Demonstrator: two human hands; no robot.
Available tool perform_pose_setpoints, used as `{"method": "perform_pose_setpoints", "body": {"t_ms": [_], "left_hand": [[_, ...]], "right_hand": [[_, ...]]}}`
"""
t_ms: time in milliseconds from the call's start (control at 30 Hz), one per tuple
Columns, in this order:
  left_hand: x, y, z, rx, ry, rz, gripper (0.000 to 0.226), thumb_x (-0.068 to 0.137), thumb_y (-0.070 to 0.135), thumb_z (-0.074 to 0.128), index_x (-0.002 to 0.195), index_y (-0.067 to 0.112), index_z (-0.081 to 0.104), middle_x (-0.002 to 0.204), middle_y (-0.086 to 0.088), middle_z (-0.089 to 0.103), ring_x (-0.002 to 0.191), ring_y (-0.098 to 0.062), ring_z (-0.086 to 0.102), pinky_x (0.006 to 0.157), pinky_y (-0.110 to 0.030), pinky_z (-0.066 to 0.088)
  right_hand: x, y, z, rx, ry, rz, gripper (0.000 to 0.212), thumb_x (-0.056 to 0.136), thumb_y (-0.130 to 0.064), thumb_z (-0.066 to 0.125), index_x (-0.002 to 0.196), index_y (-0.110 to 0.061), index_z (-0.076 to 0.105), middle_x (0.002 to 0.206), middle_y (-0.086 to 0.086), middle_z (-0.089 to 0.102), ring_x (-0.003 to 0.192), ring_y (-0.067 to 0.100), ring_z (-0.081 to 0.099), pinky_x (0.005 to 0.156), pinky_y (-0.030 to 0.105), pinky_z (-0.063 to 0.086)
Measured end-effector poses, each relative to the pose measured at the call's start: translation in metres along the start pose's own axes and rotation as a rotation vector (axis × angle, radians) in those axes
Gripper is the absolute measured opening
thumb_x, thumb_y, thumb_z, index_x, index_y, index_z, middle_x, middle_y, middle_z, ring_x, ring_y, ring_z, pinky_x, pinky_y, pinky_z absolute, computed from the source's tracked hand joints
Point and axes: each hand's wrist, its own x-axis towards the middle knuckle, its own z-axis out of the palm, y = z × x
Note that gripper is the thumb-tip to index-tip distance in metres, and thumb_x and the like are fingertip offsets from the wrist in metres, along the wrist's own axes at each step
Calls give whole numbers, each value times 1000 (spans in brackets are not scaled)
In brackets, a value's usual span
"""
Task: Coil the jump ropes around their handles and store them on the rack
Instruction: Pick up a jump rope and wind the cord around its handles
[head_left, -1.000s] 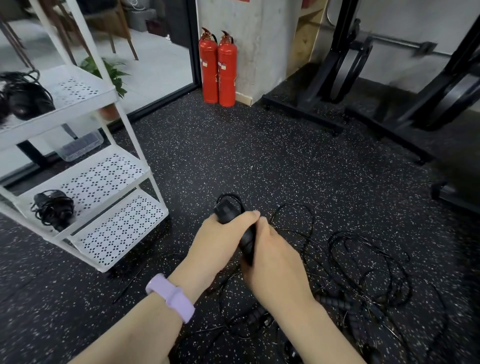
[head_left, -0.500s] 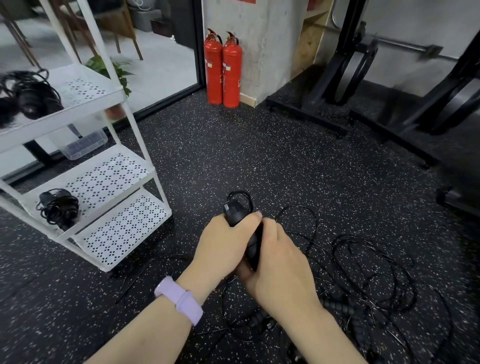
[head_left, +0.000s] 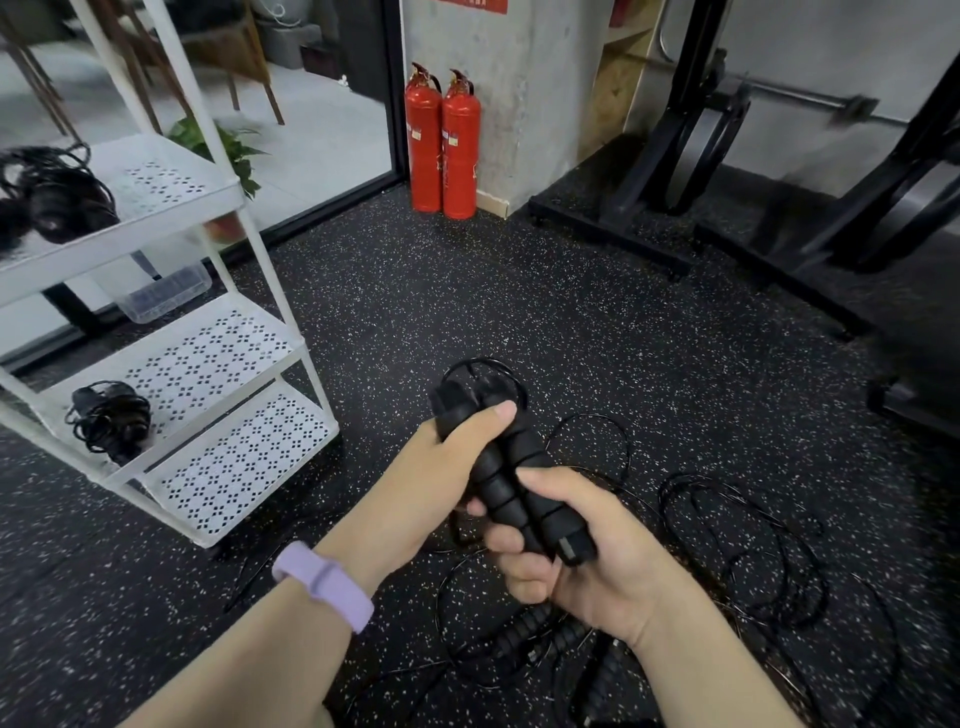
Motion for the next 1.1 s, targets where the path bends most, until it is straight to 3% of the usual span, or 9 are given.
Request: {"method": "perform_pose_setpoints", "body": {"t_ms": [133, 233, 333, 467, 633, 733, 833, 933, 1100], "left_hand": [[1, -5, -8, 303, 75, -92, 68, 67, 91, 55, 64, 23, 54, 55, 0, 48, 42, -14, 42, 41, -22, 34], [-1, -8, -6, 323, 75, -176, 72, 72, 90, 53, 70, 18, 55, 57, 0, 49, 40, -13, 37, 40, -20, 29], [0, -4, -3, 208, 96, -291, 70, 64, 87, 60, 72, 18, 56, 58, 3, 48, 40, -12, 34, 39, -20, 26], [-2, -4, 0, 155, 44, -308, 56, 58, 71, 76, 76, 19, 63, 63, 3, 50, 40, -9, 37, 38, -21, 26], [-1, -7, 1, 130, 61, -269, 39, 76, 55, 81, 75, 20, 64, 49, 6, 42, 38, -10, 35, 37, -19, 26], [0, -6, -3, 113, 0, -188, 30, 79, 49, 77, 62, 27, 66, 49, 6, 45, 40, -9, 36, 41, -20, 28], [-3, -4, -6, 91, -82, -124, 23, 74, 53, 71, 61, 35, 71, 58, 8, 55, 44, -7, 41, 43, -20, 32], [-6, -1, -5, -22, -133, -57, 24, 69, 57, 72, 69, 33, 72, 62, 2, 58, 51, -14, 49, 54, -21, 40], [-7, 3, 5, 2, 3, -70, 51, 58, 75, 61, 77, 28, 70, 54, 8, 61, 42, -12, 51, 41, -18, 42]], "right_hand": [[-2, -2, 2, -450, 358, -79, 17, 82, -41, 72, 79, -25, 70, 67, -2, 54, 49, 10, 42, 47, 25, 35], [0, 0, -2, -806, 559, -115, 28, 89, -38, 70, 70, -22, 56, 55, -10, 47, 49, 9, 42, 54, 30, 35], [6, 7, 0, -981, 622, -131, 24, 84, -41, 63, 74, -19, 56, 51, -12, 50, 47, 8, 42, 53, 30, 34], [10, 14, 3, -1232, 758, -101, 31, 76, -58, 57, 86, -29, 59, 67, -8, 64, 61, 15, 61, 55, 32, 40], [20, 31, 12, -1514, 877, -220, 39, 75, -67, 48, 95, -34, 47, 72, -12, 53, 76, 26, 66, 61, 37, 39], [12, 22, 8, -1353, 826, -189, 50, 65, -75, 60, 91, -33, 55, 72, -11, 65, 70, 15, 65, 57, 36, 46], [3, 6, 0, -675, 488, -133, 54, 70, -67, 75, 98, -21, 76, 89, -2, 77, 79, 16, 74, 69, 38, 61], [-5, 0, 3, -40, 99, -18, 57, 93, -56, 59, 113, -7, 78, 103, 21, 74, 88, 33, 75, 76, 39, 61], [3, 3, 13, 145, 65, -72, 53, 99, -56, 56, 118, -9, 72, 85, 15, 63, 65, 23, 58, 60, 33, 51]]}}
